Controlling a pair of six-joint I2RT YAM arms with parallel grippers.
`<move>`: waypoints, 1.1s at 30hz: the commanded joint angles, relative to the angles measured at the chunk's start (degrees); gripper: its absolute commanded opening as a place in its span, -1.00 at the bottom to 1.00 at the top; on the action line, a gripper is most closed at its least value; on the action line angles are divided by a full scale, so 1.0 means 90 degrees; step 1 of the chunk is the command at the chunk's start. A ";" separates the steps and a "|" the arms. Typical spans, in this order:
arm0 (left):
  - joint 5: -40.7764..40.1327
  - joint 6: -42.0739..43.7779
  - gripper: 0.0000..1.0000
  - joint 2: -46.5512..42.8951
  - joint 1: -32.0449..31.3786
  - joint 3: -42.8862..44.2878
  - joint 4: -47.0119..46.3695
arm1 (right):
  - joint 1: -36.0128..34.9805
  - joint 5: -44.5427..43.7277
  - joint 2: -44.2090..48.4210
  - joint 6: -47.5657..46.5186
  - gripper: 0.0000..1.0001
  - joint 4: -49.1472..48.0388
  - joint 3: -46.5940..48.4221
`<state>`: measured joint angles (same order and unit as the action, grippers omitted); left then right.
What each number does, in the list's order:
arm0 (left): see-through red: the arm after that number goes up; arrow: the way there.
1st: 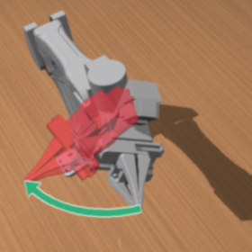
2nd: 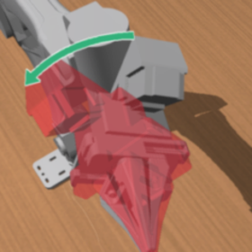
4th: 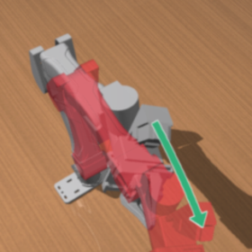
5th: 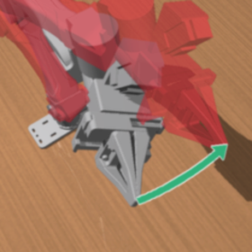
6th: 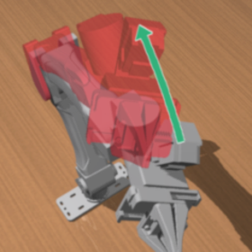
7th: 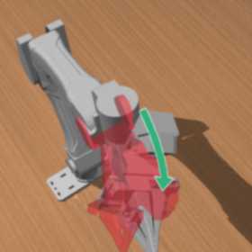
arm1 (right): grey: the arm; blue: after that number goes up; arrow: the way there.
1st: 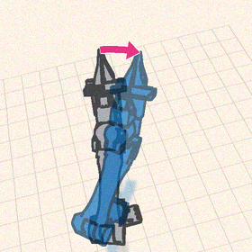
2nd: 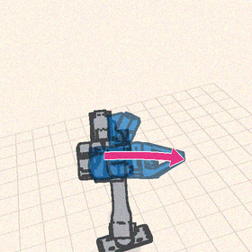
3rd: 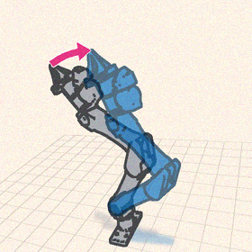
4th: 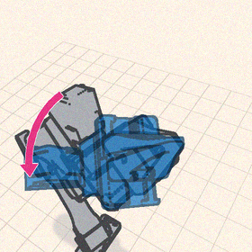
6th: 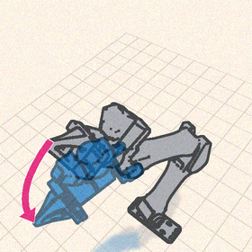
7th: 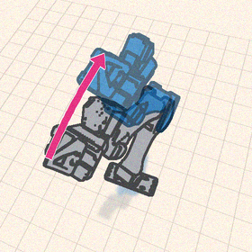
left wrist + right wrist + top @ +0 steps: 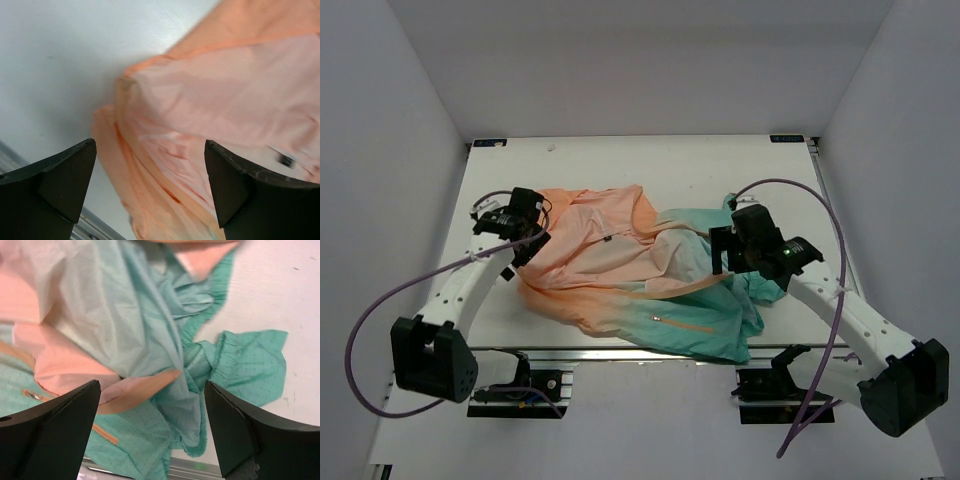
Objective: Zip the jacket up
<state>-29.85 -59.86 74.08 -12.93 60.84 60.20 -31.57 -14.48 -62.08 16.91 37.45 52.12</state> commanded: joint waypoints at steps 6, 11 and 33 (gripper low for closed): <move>0.1929 0.1084 0.96 -0.0215 -0.0242 -0.0500 -0.1718 | -0.0437 -0.0558 -0.1050 -0.0620 0.79 0.0203 0.0498; 0.1940 0.1065 0.96 0.0263 -0.0858 -0.0812 -0.2371 | -0.0437 -0.0881 -0.0701 -0.0677 0.79 0.0671 0.0633; 0.0904 0.0645 0.96 0.2001 -0.0156 -0.1213 -0.3114 | -0.0584 -0.0108 -0.1011 -0.2308 0.77 0.0175 0.0283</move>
<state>-18.06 -53.45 89.84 -16.49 49.98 35.00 -36.21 -11.84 -68.99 -1.85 42.94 54.19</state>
